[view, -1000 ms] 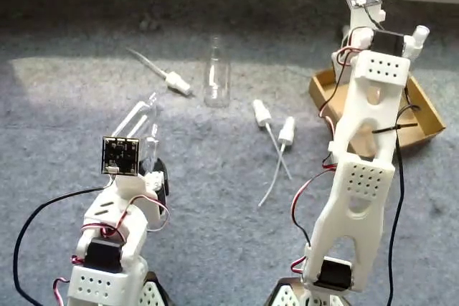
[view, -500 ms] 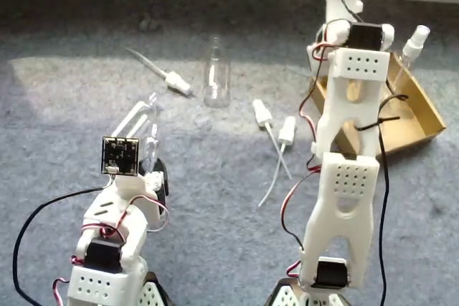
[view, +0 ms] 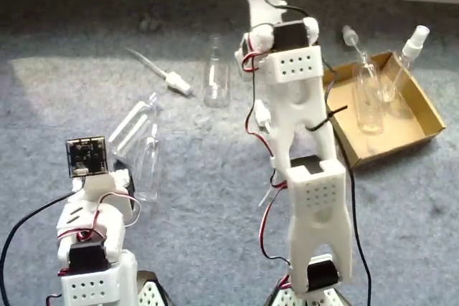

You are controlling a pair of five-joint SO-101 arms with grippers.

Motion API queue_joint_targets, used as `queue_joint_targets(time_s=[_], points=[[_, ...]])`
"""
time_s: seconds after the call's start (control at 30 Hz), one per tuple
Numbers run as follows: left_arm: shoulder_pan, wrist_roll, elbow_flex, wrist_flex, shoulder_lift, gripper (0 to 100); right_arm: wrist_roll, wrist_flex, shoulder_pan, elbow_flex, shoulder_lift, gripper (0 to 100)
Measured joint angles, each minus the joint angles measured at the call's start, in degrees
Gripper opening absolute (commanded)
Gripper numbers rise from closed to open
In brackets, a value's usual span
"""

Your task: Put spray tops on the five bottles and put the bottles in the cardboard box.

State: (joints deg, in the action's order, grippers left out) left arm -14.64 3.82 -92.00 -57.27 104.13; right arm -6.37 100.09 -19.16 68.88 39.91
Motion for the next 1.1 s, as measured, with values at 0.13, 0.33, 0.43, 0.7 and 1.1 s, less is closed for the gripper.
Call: queue_joint_targets(time_s=[0.13,0.33,0.43,0.7,1.1], points=[[-2.64,-0.09,0.44,0.0,0.0,1,0.0,-1.32,-3.08,0.0,1.32,26.5],[-2.73,-0.26,0.44,0.0,0.0,1,0.0,-7.47,-7.56,0.0,8.44,29.0],[-2.73,-0.26,0.44,0.0,0.0,1,0.0,-12.75,-9.49,0.0,11.69,29.0],[-2.73,-0.26,-0.09,1.23,0.0,1,8.79,-27.87,-10.2,0.0,16.62,29.2],[-2.73,-0.26,-0.09,1.41,0.0,1,13.01,-30.24,-10.02,-0.09,23.91,20.8]])
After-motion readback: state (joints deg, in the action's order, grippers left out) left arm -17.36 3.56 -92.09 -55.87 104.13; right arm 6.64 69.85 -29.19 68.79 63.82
